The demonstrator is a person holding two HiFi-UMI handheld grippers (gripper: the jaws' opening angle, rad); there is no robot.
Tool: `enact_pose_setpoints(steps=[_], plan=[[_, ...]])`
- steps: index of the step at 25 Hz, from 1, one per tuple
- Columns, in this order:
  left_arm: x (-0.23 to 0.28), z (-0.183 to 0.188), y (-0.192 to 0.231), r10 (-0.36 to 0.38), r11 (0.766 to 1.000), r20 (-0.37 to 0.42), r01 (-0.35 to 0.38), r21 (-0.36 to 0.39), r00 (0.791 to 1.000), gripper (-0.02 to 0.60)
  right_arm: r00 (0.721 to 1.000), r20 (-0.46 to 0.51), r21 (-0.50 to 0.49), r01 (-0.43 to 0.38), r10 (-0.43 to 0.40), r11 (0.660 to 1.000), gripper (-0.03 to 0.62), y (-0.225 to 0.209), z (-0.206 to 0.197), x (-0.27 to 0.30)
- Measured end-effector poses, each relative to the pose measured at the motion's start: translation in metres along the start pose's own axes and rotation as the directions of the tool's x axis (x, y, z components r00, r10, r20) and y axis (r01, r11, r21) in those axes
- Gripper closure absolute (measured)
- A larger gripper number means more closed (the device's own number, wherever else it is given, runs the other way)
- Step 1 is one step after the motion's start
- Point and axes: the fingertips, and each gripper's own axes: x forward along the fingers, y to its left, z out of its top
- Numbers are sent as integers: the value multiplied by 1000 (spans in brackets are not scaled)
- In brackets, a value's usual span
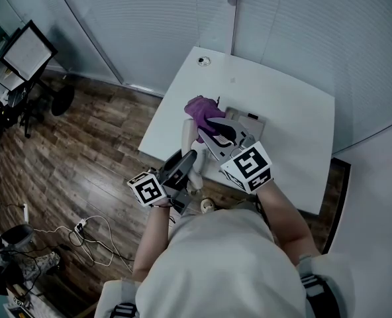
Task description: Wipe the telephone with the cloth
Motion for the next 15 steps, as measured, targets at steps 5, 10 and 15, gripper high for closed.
enact_pose_setpoints(steps=[5,10,15], plan=[[-3,3,1,4,1000,19,-4,-7,1000,357,999,-13,-4,-30,30,1000,514,12,-5,-3],[-3,6,-1,1,1000,29,0,-4,1000,357,998,-20,0,-54,54,999,514,24,-11,-6],[-3,9,1,-4,1000,37,4,-6,999,357,997,-21,4,-71,71,997,514,30,-15,-6]])
